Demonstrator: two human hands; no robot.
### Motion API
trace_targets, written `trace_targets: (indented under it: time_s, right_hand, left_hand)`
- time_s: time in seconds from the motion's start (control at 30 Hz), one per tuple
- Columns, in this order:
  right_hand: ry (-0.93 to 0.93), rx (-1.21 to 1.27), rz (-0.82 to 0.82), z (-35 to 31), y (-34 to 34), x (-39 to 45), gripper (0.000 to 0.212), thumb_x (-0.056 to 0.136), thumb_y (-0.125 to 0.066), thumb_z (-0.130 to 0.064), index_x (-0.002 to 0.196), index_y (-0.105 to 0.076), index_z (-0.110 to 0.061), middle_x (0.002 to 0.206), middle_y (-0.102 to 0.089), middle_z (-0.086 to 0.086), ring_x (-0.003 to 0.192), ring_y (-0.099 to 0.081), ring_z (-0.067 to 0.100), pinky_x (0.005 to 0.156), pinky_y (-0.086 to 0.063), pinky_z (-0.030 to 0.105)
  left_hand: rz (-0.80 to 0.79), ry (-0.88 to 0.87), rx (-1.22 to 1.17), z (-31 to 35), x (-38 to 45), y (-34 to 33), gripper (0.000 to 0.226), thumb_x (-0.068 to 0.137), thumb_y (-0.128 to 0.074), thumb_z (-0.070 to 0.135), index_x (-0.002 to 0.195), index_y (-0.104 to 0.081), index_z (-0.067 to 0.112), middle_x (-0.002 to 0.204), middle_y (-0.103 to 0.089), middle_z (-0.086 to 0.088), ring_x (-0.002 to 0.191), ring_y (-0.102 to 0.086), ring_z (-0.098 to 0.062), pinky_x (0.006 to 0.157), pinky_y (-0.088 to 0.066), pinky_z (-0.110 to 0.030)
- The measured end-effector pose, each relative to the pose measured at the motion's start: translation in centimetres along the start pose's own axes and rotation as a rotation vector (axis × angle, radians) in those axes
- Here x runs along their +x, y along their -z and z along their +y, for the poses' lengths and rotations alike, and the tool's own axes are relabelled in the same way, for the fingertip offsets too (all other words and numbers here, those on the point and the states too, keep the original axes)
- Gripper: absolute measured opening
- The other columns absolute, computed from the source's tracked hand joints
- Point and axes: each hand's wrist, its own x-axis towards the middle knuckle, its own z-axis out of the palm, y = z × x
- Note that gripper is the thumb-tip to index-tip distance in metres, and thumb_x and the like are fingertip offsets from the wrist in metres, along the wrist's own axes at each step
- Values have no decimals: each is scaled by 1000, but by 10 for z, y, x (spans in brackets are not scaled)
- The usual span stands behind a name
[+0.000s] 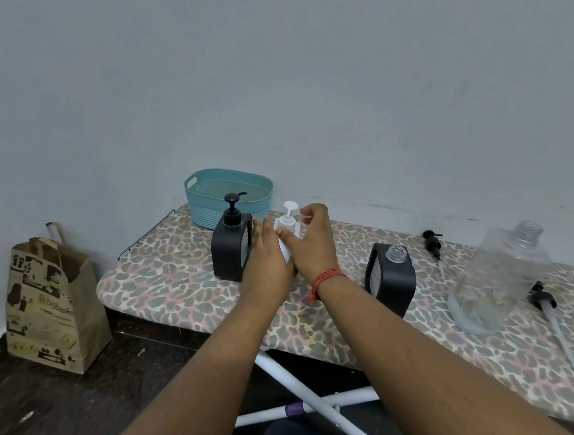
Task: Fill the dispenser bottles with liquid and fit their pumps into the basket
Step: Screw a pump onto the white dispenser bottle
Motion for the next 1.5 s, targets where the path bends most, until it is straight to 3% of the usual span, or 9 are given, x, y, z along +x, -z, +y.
trace_targets:
  time_s: [0.13,0.37,0.6,0.83,0.93,1.03,1.17,1.37,1.5]
  right_hand:
    - [-29,125,-135,-3,1,1,60,92,-69,-13,141,-38,-26,133,-60,-4,113,-56,9,85,-38,7]
    - [70,-42,61,3,-4,-7,47,86,-75,-21,125,-48,-26,95,-55,-7,102,-48,13,80,-41,20]
    - [58,4,-59,-2,-3,-5,65,92,-67,-13,148,-35,-22,141,-53,0,128,-48,15,107,-37,26]
    - [3,11,71,-1,-7,-9,57,87,-73,-20,136,-44,-25,101,-56,-10,110,-53,15,95,-46,29]
    - [26,-21,100,1,-9,-10,60,87,-73,-20,139,-43,-20,107,-53,-5,109,-49,14,99,-45,31]
    - [22,17,29,-1,-8,-6,67,89,-70,-14,146,-36,-19,131,-54,-2,122,-48,12,103,-38,24]
    - [-57,135,-15,-3,-6,-3,63,89,-70,-12,142,-39,-24,121,-67,-5,110,-59,9,85,-38,6]
    - [-131,158,30,-15,-12,4,53,80,-74,-9,118,-42,-28,118,-59,10,108,-60,23,96,-51,36]
    - [-121,101,33,-17,-10,7,49,79,-76,-11,109,-42,-27,116,-58,15,105,-60,28,91,-53,40]
  left_hand:
    - [2,-4,-21,0,1,0,84,96,-61,18,159,-5,7,168,-7,-13,154,-11,-24,122,-22,-39]
    - [6,-19,19,-1,2,0,85,97,-60,13,159,-2,10,168,2,-11,154,-8,-23,118,-25,-36]
    - [0,-29,74,-2,2,2,83,99,-54,8,158,4,6,167,8,-16,155,4,-23,125,-11,-37]
    - [-2,-24,95,-1,2,2,80,101,-52,9,158,4,5,167,8,-17,155,4,-24,125,-10,-39]
    - [-3,-31,113,-2,3,2,80,101,-51,8,158,5,5,167,10,-16,155,6,-23,125,-9,-38]
    - [-3,-30,100,-1,3,2,82,100,-52,8,158,5,5,167,9,-16,155,5,-23,125,-10,-38]
    - [-1,-33,65,0,2,2,81,100,-52,14,158,3,4,167,7,-16,155,3,-24,125,-11,-40]
    - [-17,-54,56,-6,0,3,86,99,-56,26,158,4,6,168,8,-14,155,6,-23,126,-9,-40]
    - [-15,-58,57,-7,1,3,90,96,-61,21,158,2,4,168,7,-13,155,5,-22,126,-8,-36]
